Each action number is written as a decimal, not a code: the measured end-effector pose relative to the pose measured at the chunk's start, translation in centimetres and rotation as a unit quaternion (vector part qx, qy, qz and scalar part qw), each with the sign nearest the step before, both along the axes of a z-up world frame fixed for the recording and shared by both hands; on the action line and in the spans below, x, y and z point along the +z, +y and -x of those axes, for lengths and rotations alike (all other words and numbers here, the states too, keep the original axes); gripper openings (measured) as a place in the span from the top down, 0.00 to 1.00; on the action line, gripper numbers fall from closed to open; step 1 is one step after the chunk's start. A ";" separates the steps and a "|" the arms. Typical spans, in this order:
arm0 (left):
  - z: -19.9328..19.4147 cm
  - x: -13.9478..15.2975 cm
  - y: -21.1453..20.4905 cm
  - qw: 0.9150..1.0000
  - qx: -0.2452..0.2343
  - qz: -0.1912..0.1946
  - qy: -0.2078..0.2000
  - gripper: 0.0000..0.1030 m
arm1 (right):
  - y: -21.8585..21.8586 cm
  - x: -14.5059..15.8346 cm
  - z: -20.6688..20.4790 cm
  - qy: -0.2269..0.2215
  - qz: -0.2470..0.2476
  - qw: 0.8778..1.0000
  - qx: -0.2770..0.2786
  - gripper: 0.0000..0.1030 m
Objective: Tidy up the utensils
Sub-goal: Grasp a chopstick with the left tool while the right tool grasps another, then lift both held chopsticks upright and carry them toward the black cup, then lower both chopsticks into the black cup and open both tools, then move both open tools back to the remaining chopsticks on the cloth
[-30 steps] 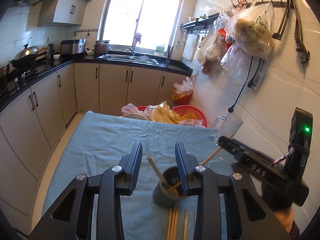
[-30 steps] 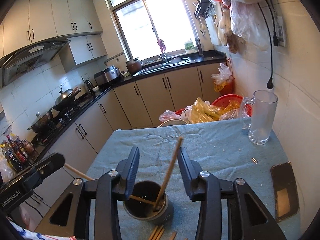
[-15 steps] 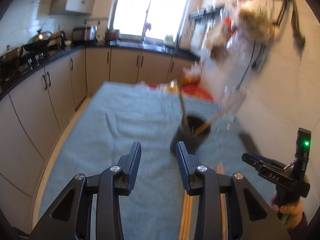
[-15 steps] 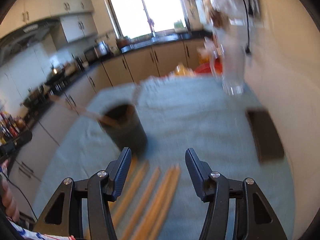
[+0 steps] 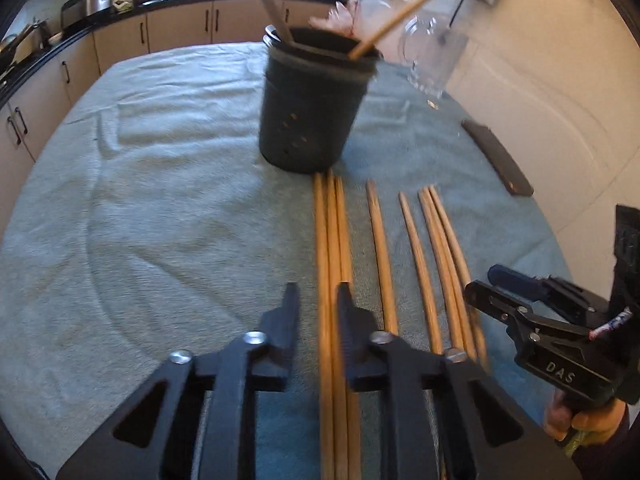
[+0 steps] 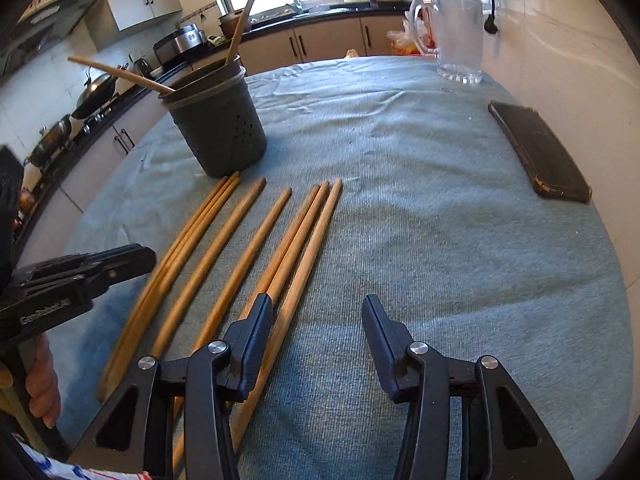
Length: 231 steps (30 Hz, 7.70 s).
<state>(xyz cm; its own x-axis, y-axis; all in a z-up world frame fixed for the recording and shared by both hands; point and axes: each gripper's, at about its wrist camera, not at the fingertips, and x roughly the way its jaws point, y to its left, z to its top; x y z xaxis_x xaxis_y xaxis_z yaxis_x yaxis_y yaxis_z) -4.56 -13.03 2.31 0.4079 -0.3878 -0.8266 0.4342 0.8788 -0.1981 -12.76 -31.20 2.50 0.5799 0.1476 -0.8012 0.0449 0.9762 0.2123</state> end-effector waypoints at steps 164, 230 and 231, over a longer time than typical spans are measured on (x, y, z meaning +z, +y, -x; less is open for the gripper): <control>10.8 18.4 5.1 0.962 0.040 0.137 -0.232 0.95 | 1.0 14.8 6.5 -0.182 -0.053 0.981 0.046 0.93; 3.8 21.3 6.5 0.940 0.159 0.115 -0.281 0.46 | -0.7 18.6 -5.8 -0.233 -0.062 0.969 -0.044 0.36; 4.3 20.9 6.8 0.940 0.162 0.110 -0.280 0.42 | -1.0 17.9 -5.1 -0.225 -0.064 0.971 -0.049 0.36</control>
